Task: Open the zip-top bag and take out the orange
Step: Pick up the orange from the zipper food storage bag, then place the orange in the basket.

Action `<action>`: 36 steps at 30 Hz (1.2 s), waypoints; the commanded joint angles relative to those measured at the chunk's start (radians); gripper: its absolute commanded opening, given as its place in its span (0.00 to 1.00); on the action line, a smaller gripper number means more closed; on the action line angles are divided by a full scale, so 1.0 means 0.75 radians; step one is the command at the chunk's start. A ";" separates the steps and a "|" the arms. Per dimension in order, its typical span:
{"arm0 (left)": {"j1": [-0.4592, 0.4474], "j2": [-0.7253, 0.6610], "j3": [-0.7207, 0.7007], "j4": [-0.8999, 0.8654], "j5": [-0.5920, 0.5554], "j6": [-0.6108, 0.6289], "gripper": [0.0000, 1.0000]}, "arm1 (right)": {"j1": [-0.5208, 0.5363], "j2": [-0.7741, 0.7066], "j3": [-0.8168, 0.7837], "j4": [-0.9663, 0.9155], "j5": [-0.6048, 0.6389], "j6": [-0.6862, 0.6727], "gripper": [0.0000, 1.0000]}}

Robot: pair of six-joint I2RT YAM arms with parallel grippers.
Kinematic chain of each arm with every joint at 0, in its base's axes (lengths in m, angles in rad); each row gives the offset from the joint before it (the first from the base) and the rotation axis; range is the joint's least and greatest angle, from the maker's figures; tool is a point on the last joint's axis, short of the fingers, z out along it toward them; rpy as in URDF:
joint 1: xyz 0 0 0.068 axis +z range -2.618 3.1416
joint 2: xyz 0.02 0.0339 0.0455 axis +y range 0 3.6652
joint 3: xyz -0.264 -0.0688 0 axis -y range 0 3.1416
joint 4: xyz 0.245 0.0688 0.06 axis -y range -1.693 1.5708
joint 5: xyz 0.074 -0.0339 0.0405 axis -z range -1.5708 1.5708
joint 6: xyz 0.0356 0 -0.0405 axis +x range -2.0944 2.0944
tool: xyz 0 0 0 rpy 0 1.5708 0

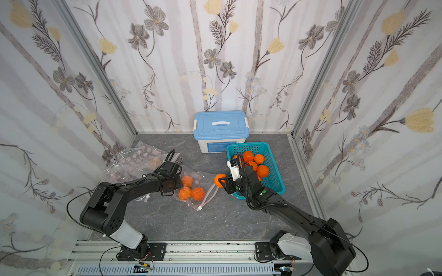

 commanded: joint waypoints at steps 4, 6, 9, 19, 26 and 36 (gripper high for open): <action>-0.002 0.015 -0.006 -0.106 0.073 -0.025 0.27 | -0.197 -0.202 -0.014 -0.250 0.201 0.008 0.33; -0.002 0.013 -0.007 -0.103 0.073 -0.024 0.27 | -0.271 -0.240 -0.020 -0.320 0.289 0.028 0.33; -0.002 0.011 -0.006 -0.103 0.077 -0.022 0.27 | -0.399 -0.274 -0.029 -0.420 0.384 0.088 0.33; -0.002 0.010 -0.008 -0.097 0.079 -0.024 0.27 | -0.557 -0.119 -0.068 -0.432 0.550 0.181 0.33; -0.002 0.007 -0.010 -0.097 0.080 -0.022 0.27 | -0.621 0.084 -0.007 -0.330 0.623 0.197 0.34; -0.001 0.003 -0.015 -0.097 0.083 -0.020 0.27 | -0.641 0.311 0.072 -0.255 0.552 0.177 0.47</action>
